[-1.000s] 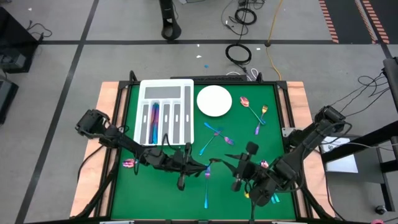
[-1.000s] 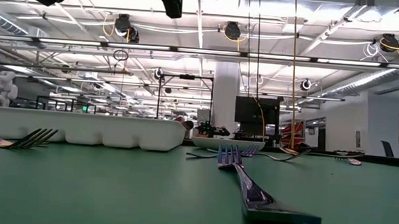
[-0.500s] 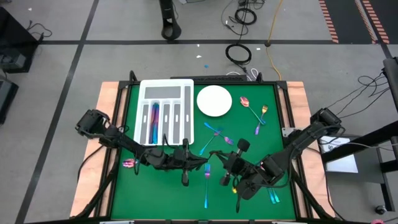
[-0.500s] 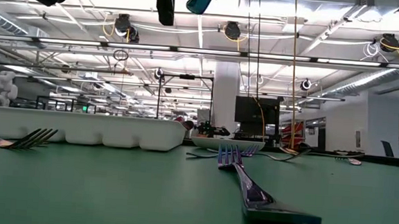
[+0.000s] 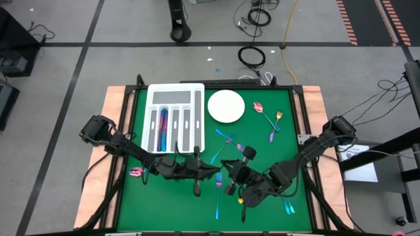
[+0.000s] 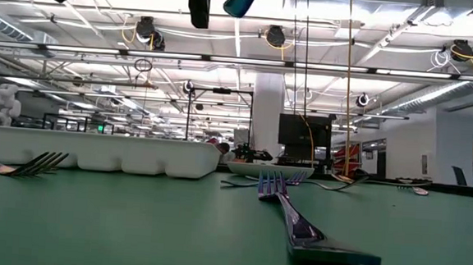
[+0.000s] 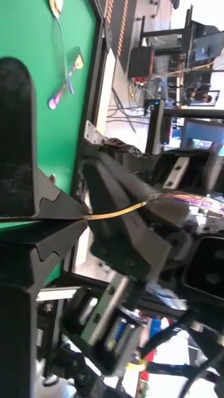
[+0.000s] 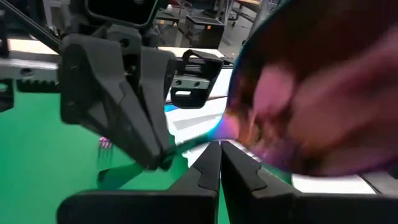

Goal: Sort silverware
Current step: Put the blue spoon into the silverware tray

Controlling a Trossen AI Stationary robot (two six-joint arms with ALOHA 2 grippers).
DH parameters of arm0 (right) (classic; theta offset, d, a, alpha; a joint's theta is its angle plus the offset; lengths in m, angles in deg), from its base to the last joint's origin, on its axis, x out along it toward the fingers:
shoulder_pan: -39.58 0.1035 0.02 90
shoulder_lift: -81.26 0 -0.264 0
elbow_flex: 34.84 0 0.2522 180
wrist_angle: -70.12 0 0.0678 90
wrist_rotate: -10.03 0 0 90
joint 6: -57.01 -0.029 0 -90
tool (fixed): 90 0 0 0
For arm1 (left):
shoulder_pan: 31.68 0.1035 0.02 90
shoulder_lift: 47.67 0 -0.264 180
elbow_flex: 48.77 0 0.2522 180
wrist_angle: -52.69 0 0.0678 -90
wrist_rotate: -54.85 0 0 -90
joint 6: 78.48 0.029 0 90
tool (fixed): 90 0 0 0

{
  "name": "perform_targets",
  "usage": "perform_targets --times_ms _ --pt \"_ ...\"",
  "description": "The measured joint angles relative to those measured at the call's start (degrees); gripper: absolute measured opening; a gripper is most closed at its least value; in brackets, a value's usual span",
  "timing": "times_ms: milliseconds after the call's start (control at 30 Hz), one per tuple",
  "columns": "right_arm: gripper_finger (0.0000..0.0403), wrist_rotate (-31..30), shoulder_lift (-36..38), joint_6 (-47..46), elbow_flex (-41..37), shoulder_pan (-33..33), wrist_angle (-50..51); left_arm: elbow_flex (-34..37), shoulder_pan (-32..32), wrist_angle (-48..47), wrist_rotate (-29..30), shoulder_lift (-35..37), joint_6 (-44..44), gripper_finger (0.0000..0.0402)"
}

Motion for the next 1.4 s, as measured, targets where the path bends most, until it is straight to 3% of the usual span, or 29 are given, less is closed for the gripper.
perform_targets --times_ms 367,967,1200,1400 --pt "0.0 0.9 0.0 0.1 -0.1 -0.2 -0.7 -0.4 0.0 -3.8 3.4 0.0 -0.1 0.0" --pt "0.0 4.0 -0.2 2.0 -0.1 -1.4 -3.5 -0.4 0.0 -4.8 3.9 0.0 -0.2 0.0" --pt "0.0 4.1 0.2 2.2 -0.1 -1.3 -0.5 -0.4 0.1 -5.7 4.0 0.4 0.3 0.0" --pt "0.0 4.2 2.3 -1.7 0.0 -0.5 5.8 -0.4 0.2 -11.1 4.6 5.2 -0.2 0.0"
